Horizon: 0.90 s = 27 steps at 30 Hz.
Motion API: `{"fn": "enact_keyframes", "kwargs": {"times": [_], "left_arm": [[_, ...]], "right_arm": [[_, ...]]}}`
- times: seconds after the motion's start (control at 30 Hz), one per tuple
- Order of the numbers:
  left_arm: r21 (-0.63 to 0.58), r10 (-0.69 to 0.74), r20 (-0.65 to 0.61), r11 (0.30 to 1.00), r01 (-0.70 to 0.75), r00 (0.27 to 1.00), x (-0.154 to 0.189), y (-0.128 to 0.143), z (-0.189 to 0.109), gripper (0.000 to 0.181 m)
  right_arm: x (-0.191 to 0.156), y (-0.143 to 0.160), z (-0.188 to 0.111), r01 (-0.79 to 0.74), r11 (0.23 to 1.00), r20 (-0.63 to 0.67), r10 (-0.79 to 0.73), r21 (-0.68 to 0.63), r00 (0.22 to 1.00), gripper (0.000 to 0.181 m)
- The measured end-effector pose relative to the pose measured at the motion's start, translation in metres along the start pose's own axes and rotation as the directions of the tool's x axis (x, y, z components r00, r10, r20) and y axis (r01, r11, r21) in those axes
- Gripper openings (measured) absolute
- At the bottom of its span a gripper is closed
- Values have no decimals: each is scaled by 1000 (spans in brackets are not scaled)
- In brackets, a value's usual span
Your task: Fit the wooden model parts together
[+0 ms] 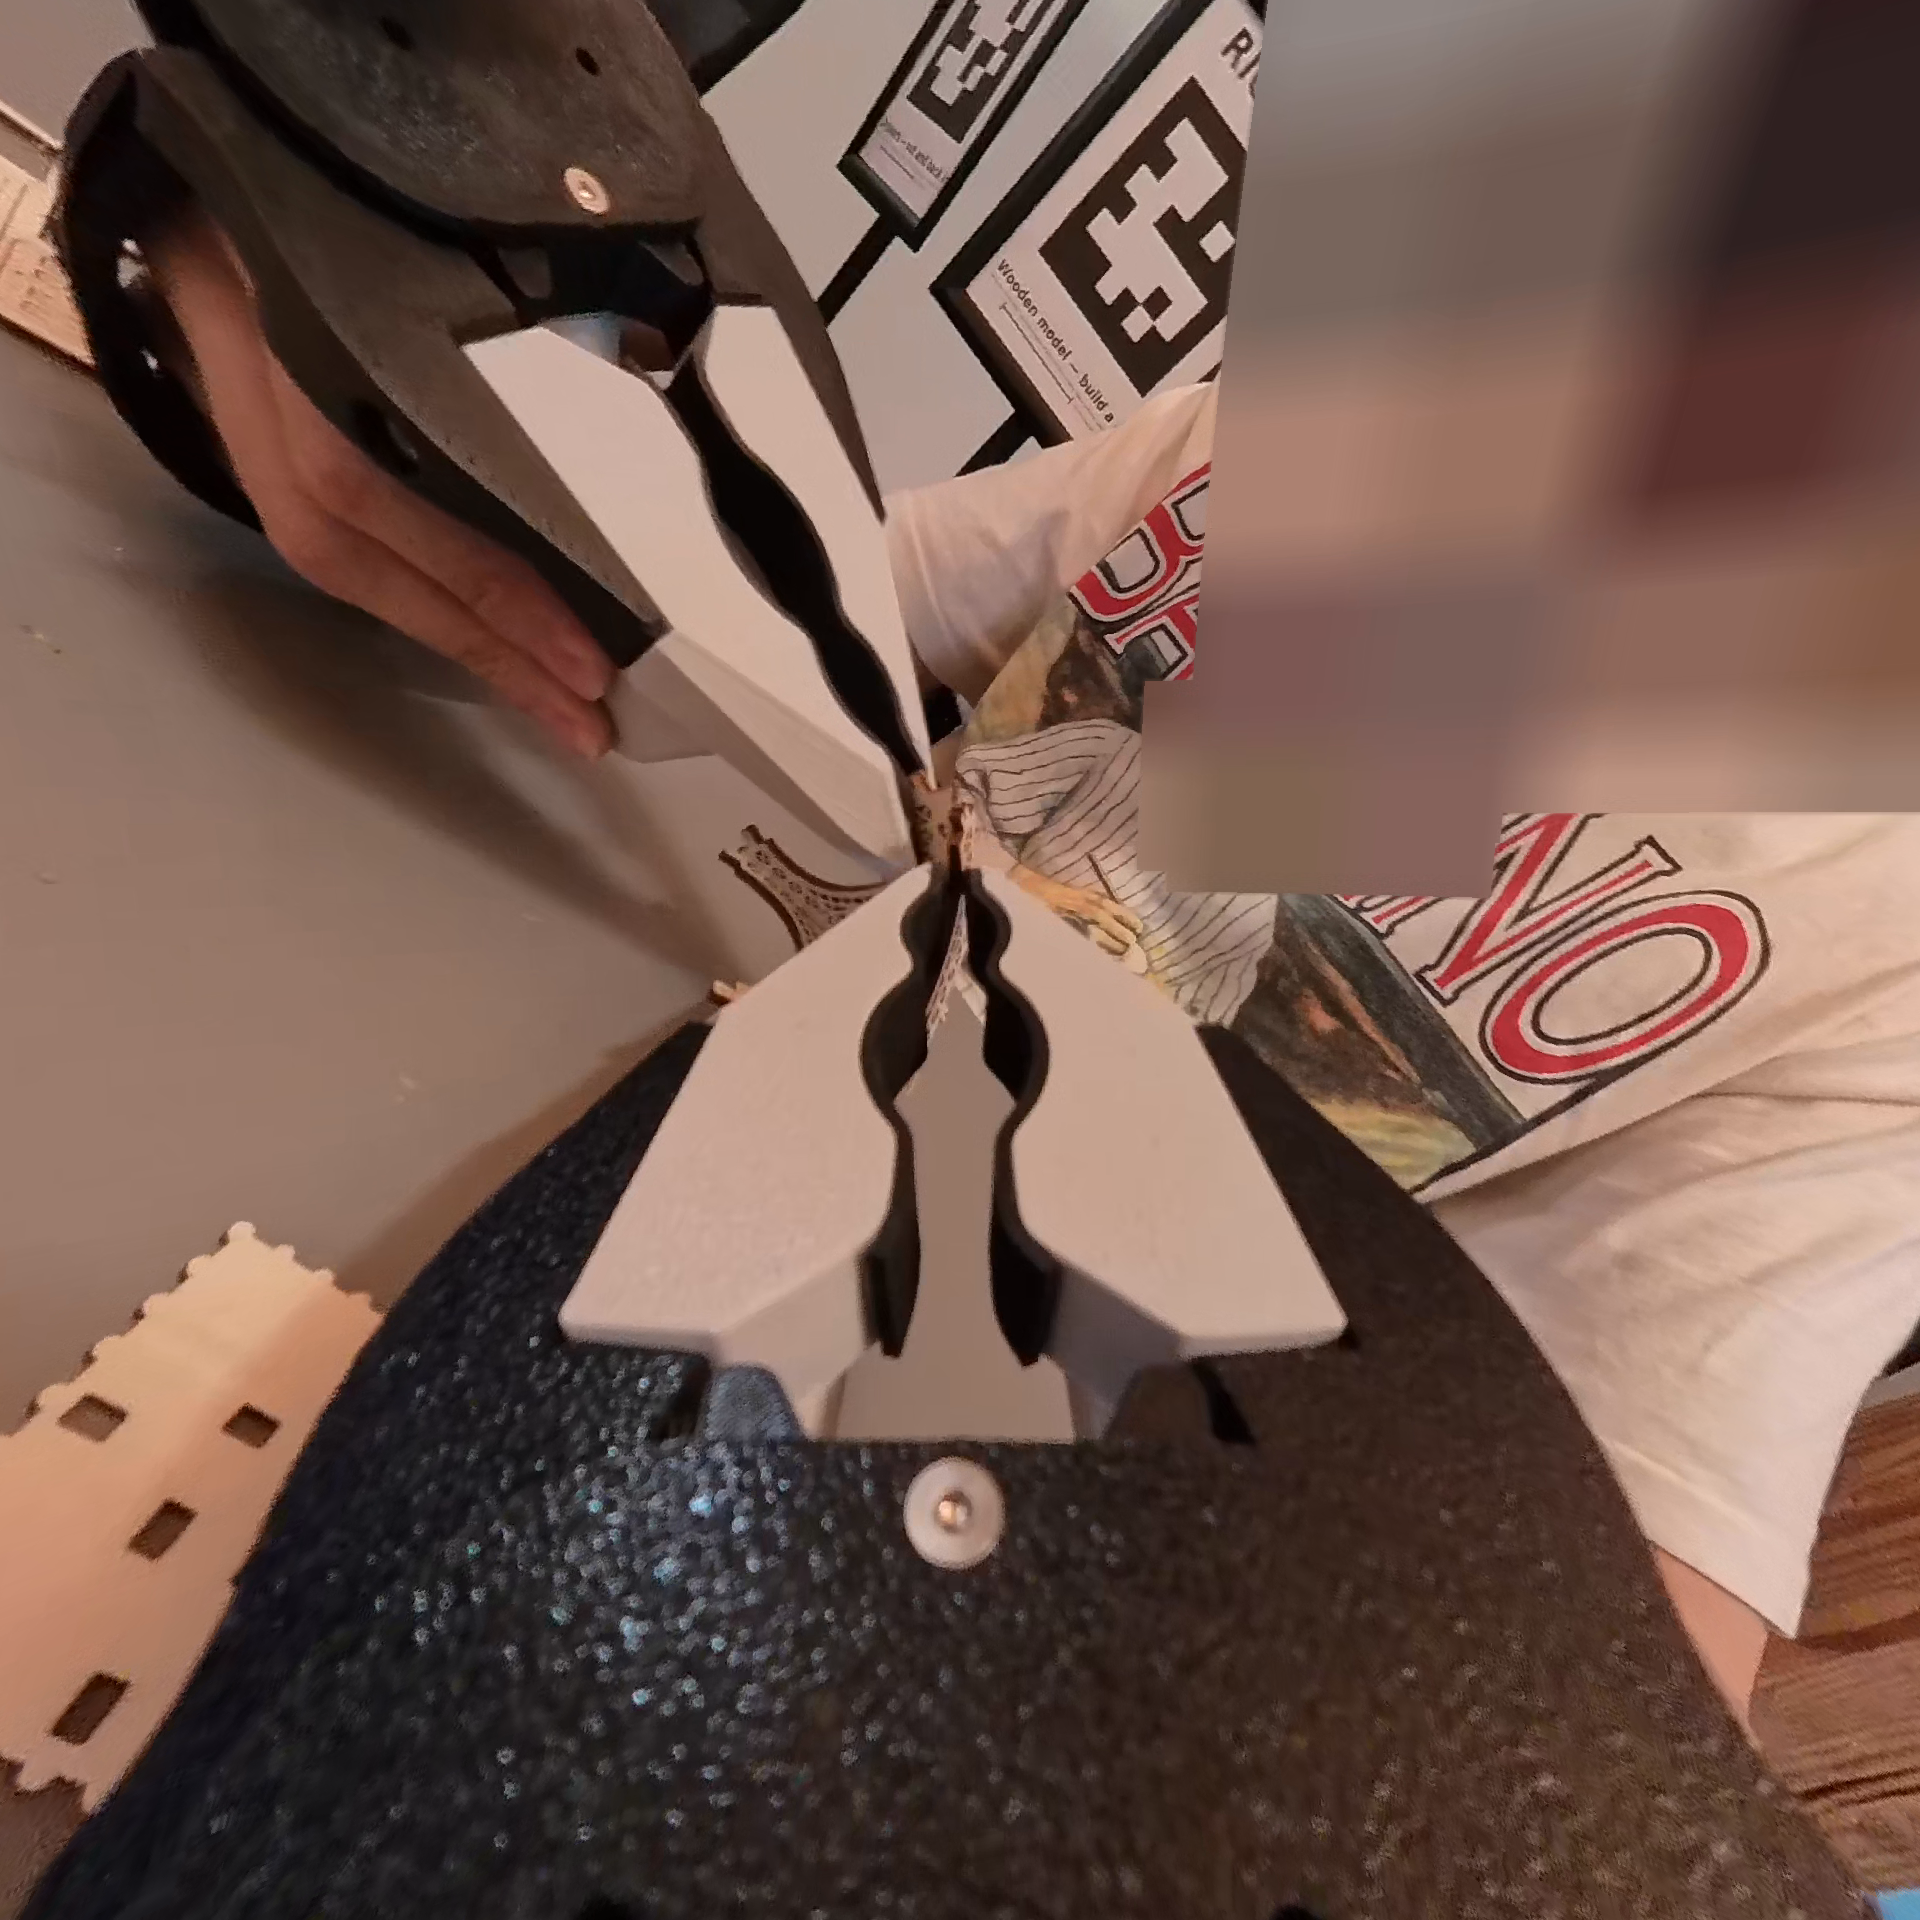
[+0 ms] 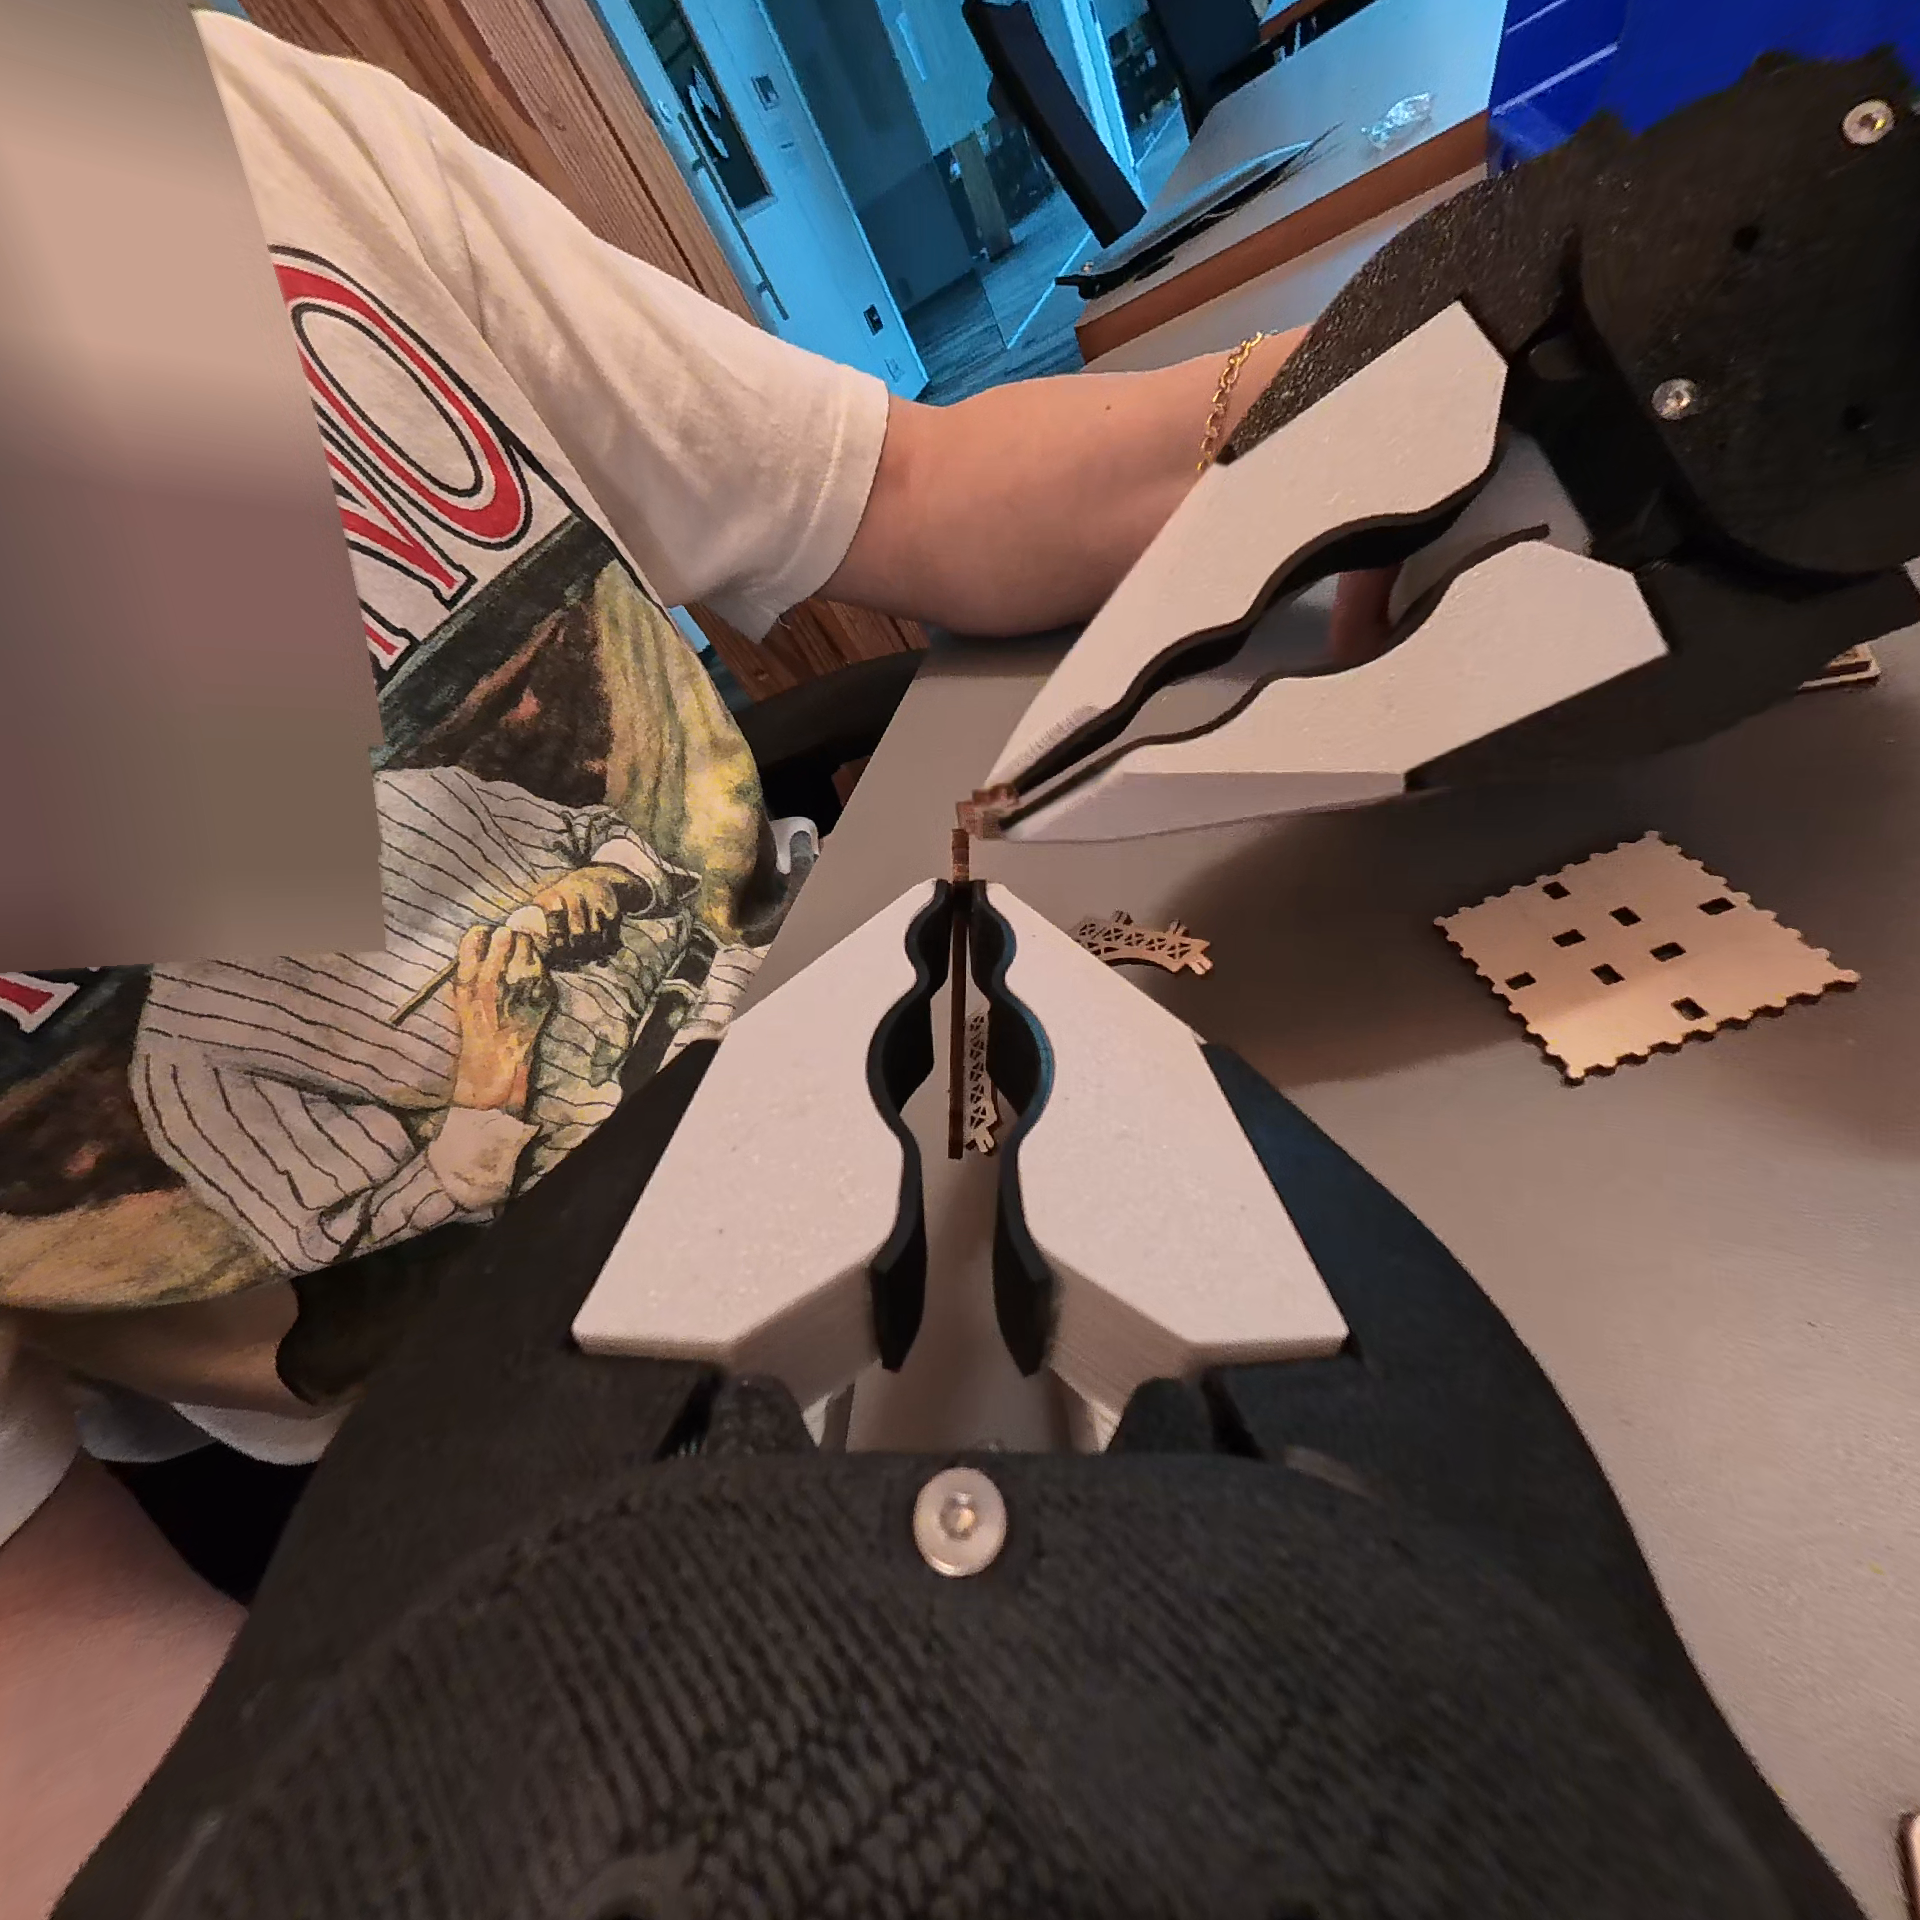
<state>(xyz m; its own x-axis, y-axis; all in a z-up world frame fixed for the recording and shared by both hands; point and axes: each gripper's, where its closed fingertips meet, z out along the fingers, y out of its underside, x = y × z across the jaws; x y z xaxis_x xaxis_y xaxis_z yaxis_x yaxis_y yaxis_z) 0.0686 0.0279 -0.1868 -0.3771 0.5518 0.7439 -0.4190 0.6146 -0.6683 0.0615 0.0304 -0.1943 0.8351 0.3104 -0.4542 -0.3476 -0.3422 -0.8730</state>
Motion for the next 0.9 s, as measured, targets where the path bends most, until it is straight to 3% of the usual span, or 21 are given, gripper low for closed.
{"fn": "enact_keyframes", "kwargs": {"times": [0.9], "left_arm": [[8,-79,13,997,79,997,-7,0,1,0]], "right_arm": [[5,2,-2,-31,999,-23,31,-9,999,0]]}}
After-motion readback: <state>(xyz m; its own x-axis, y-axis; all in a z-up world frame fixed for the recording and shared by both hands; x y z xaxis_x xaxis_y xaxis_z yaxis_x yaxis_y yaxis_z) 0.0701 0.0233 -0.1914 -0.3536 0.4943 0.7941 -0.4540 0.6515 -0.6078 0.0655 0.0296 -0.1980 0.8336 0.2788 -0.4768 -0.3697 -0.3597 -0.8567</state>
